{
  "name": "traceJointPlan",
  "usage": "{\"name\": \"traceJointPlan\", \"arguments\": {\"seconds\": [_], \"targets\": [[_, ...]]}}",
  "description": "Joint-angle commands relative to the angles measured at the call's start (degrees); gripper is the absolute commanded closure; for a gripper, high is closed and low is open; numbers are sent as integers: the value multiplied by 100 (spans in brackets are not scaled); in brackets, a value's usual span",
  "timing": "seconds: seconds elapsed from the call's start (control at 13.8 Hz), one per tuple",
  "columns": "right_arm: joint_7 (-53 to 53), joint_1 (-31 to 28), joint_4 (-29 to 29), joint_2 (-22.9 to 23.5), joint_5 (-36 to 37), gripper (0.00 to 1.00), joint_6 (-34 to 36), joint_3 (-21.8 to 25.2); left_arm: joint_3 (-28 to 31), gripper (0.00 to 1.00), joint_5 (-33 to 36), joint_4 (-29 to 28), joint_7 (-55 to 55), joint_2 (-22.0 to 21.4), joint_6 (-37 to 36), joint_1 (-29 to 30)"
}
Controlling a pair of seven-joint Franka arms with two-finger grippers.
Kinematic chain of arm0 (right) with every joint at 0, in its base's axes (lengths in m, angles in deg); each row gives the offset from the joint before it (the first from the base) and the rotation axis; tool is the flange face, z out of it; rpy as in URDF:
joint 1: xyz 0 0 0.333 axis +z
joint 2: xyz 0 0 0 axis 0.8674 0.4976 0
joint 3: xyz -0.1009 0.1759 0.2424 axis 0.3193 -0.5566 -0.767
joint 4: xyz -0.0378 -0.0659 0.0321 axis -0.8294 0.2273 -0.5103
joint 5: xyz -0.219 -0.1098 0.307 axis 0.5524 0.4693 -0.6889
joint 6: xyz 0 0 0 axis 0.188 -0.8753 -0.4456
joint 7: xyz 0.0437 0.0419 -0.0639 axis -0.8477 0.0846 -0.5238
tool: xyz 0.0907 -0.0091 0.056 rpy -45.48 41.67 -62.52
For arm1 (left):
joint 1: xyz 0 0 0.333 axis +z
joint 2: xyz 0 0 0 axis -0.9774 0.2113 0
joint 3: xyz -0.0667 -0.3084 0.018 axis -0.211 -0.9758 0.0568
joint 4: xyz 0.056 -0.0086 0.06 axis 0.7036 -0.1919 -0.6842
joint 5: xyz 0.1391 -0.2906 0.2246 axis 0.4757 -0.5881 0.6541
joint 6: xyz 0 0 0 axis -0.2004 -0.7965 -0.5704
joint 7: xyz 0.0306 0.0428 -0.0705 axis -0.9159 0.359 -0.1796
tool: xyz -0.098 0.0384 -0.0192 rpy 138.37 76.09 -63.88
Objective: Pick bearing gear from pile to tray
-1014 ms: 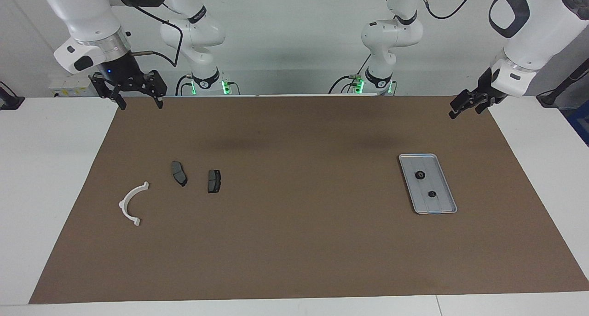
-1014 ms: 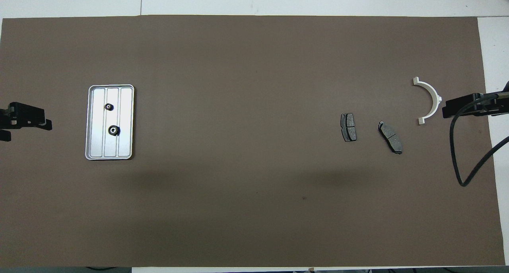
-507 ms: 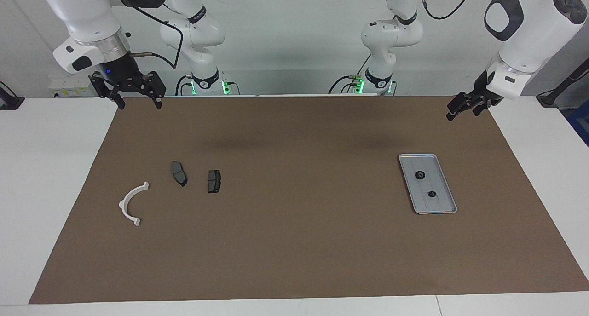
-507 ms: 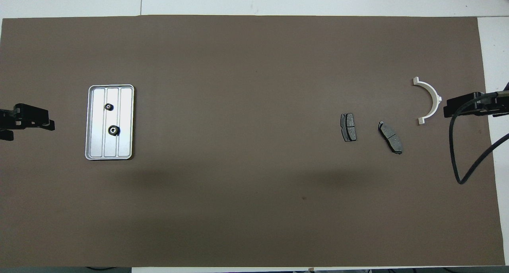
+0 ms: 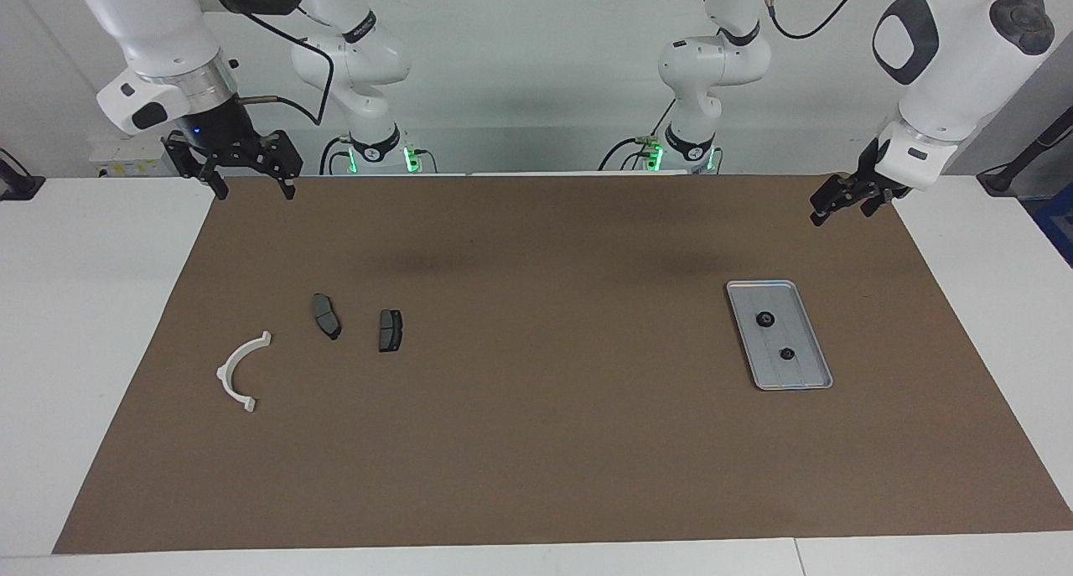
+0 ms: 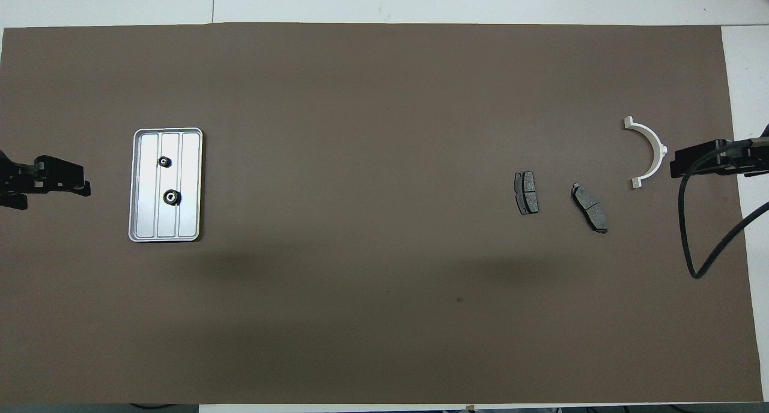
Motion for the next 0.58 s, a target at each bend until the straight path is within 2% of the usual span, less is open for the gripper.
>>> {"name": "traceJointPlan", "arguments": {"seconds": [0.0,0.51], "targets": [[-35,-14,-34,-51,47,0,86,-8,-50,0,120,94,33,-27,41,70],[-18,-14,-34,-51,47,0,69,1,-138,0,120,322,33,-54,-82,61]]}}
